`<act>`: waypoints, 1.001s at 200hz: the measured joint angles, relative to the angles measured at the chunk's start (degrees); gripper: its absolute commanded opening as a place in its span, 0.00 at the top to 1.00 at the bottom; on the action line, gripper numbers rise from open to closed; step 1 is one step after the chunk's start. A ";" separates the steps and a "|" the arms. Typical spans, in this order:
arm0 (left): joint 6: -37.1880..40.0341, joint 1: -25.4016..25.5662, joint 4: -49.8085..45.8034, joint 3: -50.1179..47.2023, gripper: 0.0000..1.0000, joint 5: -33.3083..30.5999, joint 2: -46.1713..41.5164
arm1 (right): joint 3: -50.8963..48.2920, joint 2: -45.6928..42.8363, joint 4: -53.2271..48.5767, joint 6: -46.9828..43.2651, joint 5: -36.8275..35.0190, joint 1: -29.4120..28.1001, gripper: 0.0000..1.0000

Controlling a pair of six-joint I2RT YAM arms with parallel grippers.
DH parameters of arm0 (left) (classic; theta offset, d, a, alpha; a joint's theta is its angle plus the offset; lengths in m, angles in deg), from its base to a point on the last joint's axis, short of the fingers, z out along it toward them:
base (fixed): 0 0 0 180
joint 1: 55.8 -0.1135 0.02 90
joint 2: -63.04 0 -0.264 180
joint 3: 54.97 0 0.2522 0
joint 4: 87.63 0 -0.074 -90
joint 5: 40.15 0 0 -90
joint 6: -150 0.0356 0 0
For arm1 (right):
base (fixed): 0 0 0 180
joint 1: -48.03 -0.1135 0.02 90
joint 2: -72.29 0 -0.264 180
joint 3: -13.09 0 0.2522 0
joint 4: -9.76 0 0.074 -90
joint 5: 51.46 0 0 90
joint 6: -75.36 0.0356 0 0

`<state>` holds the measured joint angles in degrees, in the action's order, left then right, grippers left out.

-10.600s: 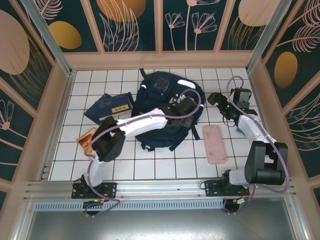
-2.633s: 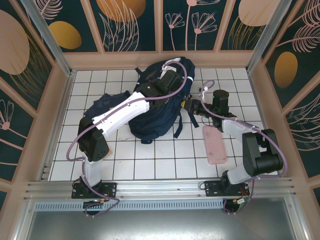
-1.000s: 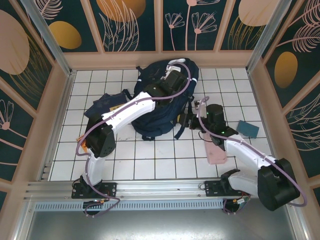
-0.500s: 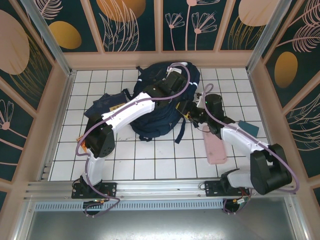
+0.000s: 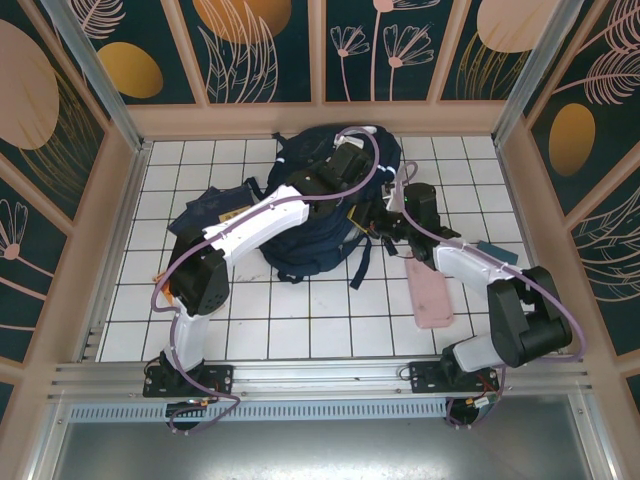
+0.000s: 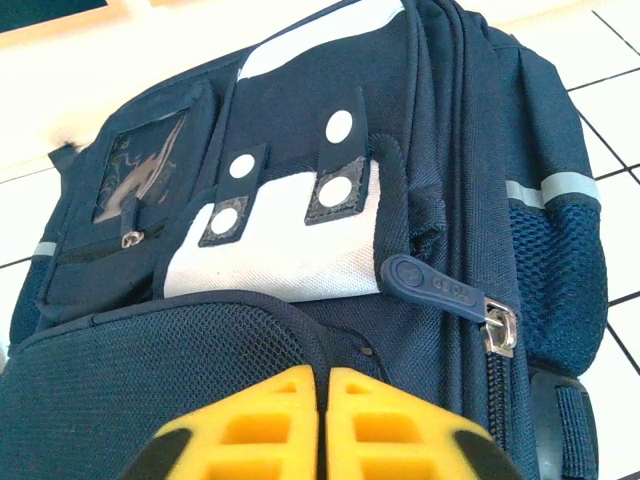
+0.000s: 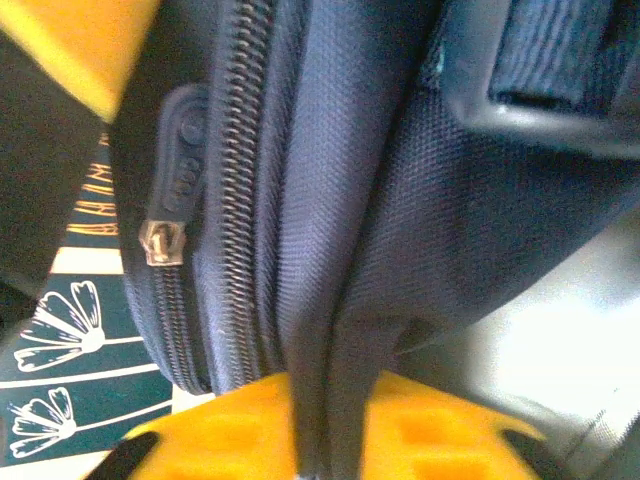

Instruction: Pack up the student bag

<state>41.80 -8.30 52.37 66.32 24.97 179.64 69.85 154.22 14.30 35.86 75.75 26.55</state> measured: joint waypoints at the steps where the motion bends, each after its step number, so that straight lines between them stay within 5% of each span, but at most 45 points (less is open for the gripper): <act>1: -0.22 0.00 0.00 0.02 0.59 0.02 0.00 | 0.00 0.00 0.00 0.00 0.00 0.00 0.89; 30: -4.09 0.00 -0.92 0.44 0.29 -1.31 -2.47 | 0.00 0.46 1.03 0.26 -0.59 -0.04 0.92; 67: -10.19 0.00 -0.46 -10.45 0.23 -2.51 -17.00 | 0.87 2.71 2.12 1.60 -0.68 -0.07 0.92; 117: -21.09 -0.15 6.14 -35.19 0.40 8.37 -34.77 | 4.98 5.81 3.63 3.72 -0.66 -0.22 0.93; 153: -26.69 1.27 10.38 -43.91 0.55 17.25 -33.14 | 6.40 6.38 3.85 4.11 -0.66 -0.90 0.93; 200: -30.56 2.38 14.53 -44.17 0.68 18.75 -27.56 | 6.58 6.38 3.82 4.11 -0.70 -1.55 0.93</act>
<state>11.25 -5.92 66.91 22.14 43.72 152.08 76.43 160.61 18.13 39.97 75.05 25.00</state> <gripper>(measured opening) 0.349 0.076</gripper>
